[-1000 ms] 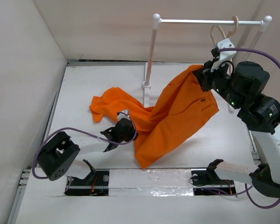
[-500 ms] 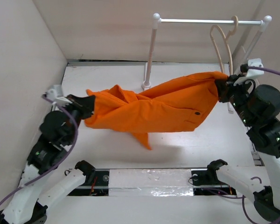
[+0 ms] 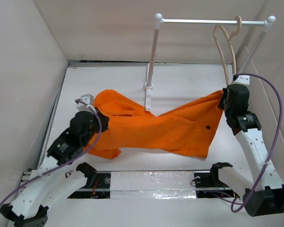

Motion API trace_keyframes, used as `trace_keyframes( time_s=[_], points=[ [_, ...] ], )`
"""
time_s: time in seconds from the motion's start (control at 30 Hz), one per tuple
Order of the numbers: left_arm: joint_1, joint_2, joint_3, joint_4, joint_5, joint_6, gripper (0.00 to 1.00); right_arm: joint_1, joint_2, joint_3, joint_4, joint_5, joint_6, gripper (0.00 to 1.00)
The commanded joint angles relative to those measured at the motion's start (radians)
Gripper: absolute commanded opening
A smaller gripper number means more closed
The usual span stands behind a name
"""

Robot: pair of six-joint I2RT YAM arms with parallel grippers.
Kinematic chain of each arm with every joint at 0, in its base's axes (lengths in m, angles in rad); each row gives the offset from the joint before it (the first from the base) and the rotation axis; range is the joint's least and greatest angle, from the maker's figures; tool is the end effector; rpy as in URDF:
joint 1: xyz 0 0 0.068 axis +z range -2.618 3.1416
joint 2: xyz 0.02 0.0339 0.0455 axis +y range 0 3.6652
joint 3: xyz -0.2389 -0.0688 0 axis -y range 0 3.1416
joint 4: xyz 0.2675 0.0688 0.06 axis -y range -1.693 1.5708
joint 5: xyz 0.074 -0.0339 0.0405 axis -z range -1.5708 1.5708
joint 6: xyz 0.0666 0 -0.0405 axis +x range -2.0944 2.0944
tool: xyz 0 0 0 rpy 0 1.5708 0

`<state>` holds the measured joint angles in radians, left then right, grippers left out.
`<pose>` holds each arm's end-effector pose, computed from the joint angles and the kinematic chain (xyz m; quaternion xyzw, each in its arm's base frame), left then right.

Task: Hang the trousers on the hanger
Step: Flatten out the trousers at the center of the board.

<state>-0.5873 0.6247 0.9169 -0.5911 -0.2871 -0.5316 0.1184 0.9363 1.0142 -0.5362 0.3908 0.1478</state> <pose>0.1743 -0.0934 0.3471 -0.0628 0.7983 -0.2144 0.5593 0.2632 0.0058 0.3266 0.1148 0.8315 -0.0947 0.5353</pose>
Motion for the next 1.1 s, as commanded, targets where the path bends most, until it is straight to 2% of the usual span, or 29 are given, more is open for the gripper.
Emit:
trace_keyframes(
  time_s=[0.0, 0.07, 0.1, 0.13, 0.17, 0.23, 0.27, 0.3, 0.37, 0.4, 0.47, 0.53, 0.57, 0.6, 0.63, 0.7, 0.73, 0.77, 0.83, 0.87, 0.93, 0.97, 1.0, 1.07],
  points=[
    [-0.006, 0.05, -0.117, 0.221, 0.16, -0.034, 0.0, -0.097, 0.021, 0.052, 0.179, 0.105, 0.009, 0.0],
    [-0.058, 0.084, -0.22, 0.343, 0.271, -0.097, 0.0, -0.152, 0.059, 0.047, 0.191, 0.102, 0.024, 0.0],
    [-0.072, 0.111, -0.246, 0.396, 0.313, -0.116, 0.05, -0.161, 0.067, 0.046, 0.189, 0.096, 0.036, 0.01],
    [-0.084, 0.144, -0.268, 0.471, 0.334, -0.128, 0.06, -0.161, 0.073, 0.043, 0.196, 0.083, 0.047, 0.05],
    [-0.132, 0.208, -0.306, 0.509, 0.321, -0.154, 0.06, -0.161, 0.072, 0.029, 0.218, 0.062, 0.056, 0.2],
    [-0.211, 0.272, -0.334, 0.606, 0.286, -0.18, 0.17, -0.161, 0.056, 0.018, 0.232, 0.025, 0.059, 0.43],
    [-0.264, 0.34, -0.335, 0.637, 0.214, -0.192, 0.25, -0.161, 0.029, 0.012, 0.245, -0.016, 0.059, 0.66],
    [-0.375, 0.378, -0.328, 0.654, 0.18, -0.214, 0.4, -0.151, 0.013, -0.005, 0.254, -0.042, 0.056, 0.73],
    [-0.462, 0.513, -0.256, 0.657, 0.099, -0.222, 0.51, -0.128, -0.022, -0.015, 0.249, -0.108, 0.046, 0.81],
    [-0.521, 0.558, -0.227, 0.608, 0.077, -0.228, 0.56, -0.097, -0.062, -0.032, 0.252, -0.131, 0.041, 0.82],
    [-0.555, 0.625, -0.153, 0.555, -0.022, -0.238, 0.63, -0.056, -0.097, -0.051, 0.257, -0.199, 0.032, 0.8],
    [-0.546, 0.618, -0.136, 0.524, -0.063, -0.245, 0.65, 0.021, -0.132, -0.089, 0.268, -0.249, 0.026, 0.7],
    [-0.53, 0.574, -0.138, 0.522, -0.082, -0.248, 0.65, 0.055, -0.137, -0.104, 0.289, -0.306, 0.019, 0.59],
    [-0.504, 0.541, -0.145, 0.524, -0.083, -0.249, 0.65, 0.093, -0.139, -0.118, 0.298, -0.32, 0.019, 0.31],
    [-0.437, 0.508, -0.156, 0.531, -0.08, -0.251, 0.65, 0.184, -0.127, -0.13, 0.308, -0.329, 0.021, 0.14],
    [-0.357, 0.384, -0.191, 0.53, -0.077, -0.258, 0.65, 0.295, -0.1, -0.164, 0.338, -0.322, 0.013, 0.0],
    [-0.315, 0.345, -0.203, 0.522, -0.08, -0.26, 0.65, 0.416, -0.07, -0.173, 0.35, -0.302, 0.012, 0.0],
    [-0.23, 0.267, -0.229, 0.514, -0.083, -0.261, 0.65, 0.476, -0.053, -0.192, 0.381, -0.262, 0.003, 0.0],
    [-0.131, 0.202, -0.253, 0.493, -0.032, -0.252, 0.66, 0.582, 0.004, -0.206, 0.419, -0.233, -0.002, 0.0],
    [-0.032, 0.152, -0.272, 0.488, -0.012, -0.239, 0.67, 0.669, 0.027, -0.209, 0.462, -0.219, -0.002, 0.04],
    [0.068, 0.119, -0.289, 0.47, 0.009, -0.229, 0.69, 0.739, 0.082, -0.198, 0.504, -0.225, -0.004, 0.1],
    [0.117, 0.104, -0.312, 0.468, 0.026, -0.228, 0.69, 0.801, 0.148, -0.189, 0.525, -0.23, -0.007, 0.18],
    [0.217, 0.104, -0.326, 0.471, 0.043, -0.214, 0.7, 0.835, 0.183, -0.163, 0.557, -0.228, -0.008, 0.23],
    [0.314, 0.136, -0.349, 0.499, 0.133, -0.208, 0.7, 0.895, 0.252, -0.132, 0.567, -0.195, -0.027, 0.32]
  ],
)
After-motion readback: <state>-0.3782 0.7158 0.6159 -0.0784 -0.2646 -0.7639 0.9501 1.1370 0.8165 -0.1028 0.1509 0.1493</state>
